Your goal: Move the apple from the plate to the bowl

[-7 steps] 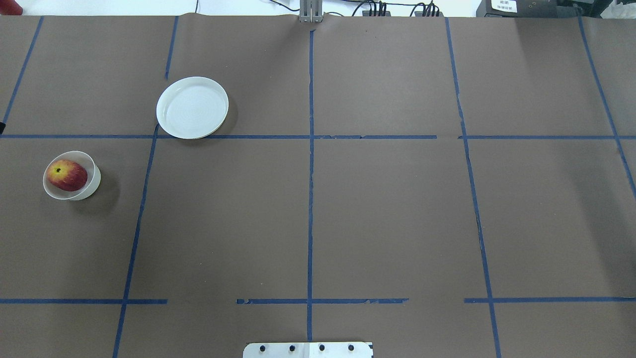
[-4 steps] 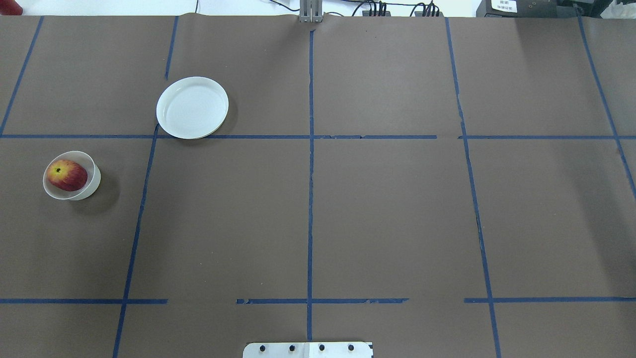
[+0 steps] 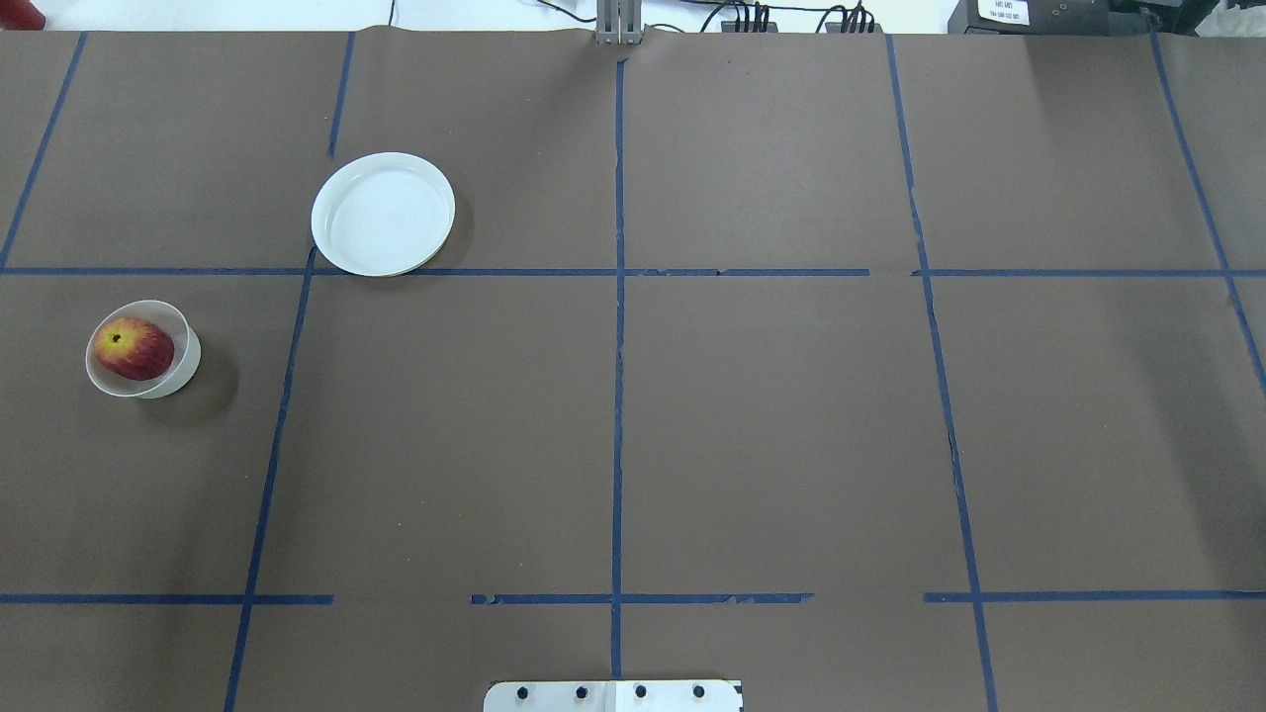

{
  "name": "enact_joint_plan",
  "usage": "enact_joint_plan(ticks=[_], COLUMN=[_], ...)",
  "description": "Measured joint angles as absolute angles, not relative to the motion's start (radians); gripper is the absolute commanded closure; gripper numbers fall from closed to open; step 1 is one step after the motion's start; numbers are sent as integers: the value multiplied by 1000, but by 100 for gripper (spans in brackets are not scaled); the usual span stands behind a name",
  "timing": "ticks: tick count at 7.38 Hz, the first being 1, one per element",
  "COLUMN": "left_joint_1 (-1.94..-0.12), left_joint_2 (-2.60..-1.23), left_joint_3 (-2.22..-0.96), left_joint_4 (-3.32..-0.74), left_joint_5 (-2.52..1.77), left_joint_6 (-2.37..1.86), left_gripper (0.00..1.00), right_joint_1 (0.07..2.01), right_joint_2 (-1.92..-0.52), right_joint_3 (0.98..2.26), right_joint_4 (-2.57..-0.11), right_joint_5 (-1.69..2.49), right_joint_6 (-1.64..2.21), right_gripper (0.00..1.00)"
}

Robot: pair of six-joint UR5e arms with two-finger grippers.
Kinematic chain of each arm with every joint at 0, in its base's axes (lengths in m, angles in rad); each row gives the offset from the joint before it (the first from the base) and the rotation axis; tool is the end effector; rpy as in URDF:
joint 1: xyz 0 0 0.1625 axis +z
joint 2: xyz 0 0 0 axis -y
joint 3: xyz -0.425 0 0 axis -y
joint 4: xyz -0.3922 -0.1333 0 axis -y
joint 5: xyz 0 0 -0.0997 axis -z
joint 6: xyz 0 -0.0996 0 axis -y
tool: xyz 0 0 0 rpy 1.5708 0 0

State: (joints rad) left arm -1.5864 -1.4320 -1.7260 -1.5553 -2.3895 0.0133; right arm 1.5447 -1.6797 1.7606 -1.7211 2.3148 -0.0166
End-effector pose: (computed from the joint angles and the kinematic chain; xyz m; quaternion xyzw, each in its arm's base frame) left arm -0.0673 -0.4321 0.6449 0.0062 0.3980 -0.0009 0.9174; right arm 0.0544 -0.4407 0.6333 -0.0340 -0.3631 -0.0073 0.9311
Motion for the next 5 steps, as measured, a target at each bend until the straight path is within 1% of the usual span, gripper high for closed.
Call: enact_joint_plan(ticks=[2, 5], left_joint_1=[-1614, -1618], left_joint_2=[-1433, -1432], left_joint_3=[-1700, -1699], left_joint_4=[-1558, -1560], left_joint_5=[-2387, -2384], left_joint_6=[16, 17], left_gripper=[0, 0], right_joint_1=[1545, 1545], right_joint_2=[-1680, -1680], right_joint_3=[1761, 1761], right_joint_4=[-1721, -1721], right_joint_5=[2315, 2315], right_joint_6=[-16, -17], right_gripper=[0, 0])
